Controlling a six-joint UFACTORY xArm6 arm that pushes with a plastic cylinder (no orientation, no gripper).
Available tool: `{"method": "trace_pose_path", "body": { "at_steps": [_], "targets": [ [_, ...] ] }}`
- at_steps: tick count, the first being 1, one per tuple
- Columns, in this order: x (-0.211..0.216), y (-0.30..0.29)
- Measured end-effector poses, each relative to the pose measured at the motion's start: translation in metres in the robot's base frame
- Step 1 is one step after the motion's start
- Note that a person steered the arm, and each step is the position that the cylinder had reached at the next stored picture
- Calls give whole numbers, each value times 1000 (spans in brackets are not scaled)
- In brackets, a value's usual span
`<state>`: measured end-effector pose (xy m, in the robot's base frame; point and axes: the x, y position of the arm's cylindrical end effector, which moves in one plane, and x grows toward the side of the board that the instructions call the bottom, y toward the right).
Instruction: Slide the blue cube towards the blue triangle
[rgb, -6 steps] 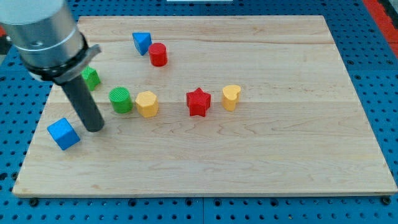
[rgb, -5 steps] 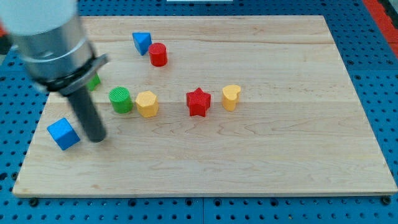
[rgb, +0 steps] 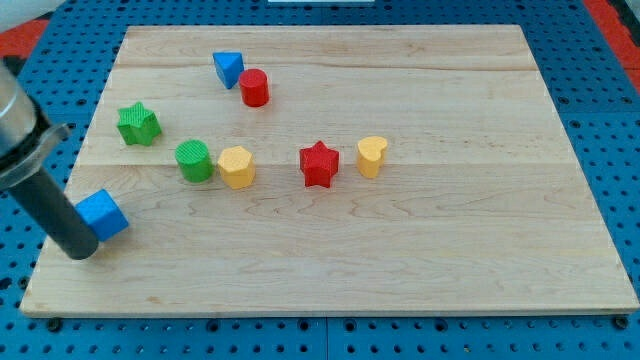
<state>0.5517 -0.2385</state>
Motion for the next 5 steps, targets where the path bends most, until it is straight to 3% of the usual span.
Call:
{"method": "trace_pose_path", "body": {
  "at_steps": [3,5],
  "targets": [
    [-112,30],
    [-175,105]
  ]
}}
